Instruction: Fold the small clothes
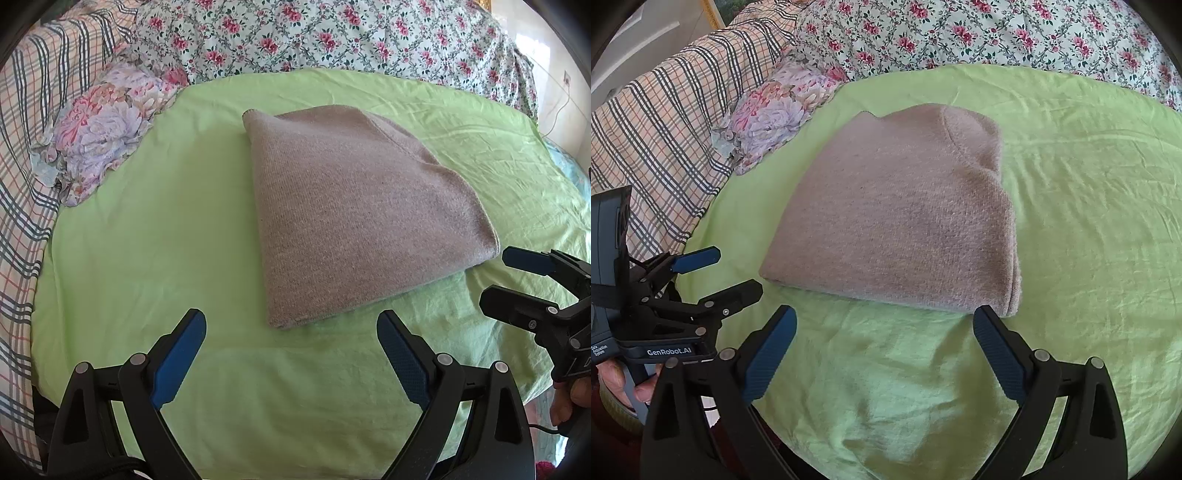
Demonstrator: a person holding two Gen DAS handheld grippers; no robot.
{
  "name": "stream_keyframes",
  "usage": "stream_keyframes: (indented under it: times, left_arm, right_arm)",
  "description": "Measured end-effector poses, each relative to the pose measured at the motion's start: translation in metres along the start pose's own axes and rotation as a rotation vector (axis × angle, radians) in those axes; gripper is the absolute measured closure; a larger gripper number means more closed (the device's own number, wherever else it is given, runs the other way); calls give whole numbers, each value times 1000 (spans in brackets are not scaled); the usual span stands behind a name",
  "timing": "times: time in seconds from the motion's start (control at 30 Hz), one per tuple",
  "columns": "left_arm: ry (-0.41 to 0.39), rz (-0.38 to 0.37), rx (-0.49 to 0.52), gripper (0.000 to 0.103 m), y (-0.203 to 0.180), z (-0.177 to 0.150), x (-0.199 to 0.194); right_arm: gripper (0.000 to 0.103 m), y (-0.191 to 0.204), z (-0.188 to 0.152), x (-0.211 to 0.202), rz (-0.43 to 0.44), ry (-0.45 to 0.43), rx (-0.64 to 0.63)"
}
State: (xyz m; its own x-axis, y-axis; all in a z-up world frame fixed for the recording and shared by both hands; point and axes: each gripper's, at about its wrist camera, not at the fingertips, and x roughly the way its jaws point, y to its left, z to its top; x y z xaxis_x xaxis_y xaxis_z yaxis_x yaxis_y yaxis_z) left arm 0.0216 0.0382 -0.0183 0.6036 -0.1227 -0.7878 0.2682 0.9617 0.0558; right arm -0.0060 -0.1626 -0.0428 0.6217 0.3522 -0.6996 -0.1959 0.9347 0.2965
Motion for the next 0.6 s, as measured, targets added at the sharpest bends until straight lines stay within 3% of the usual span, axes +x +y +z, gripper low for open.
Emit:
stream_keyframes:
  times: [0.6]
  left_arm:
    - [-6,-7,-15,8,0,1,1]
  right_arm:
    - [6,2,-1,2,5,2,3]
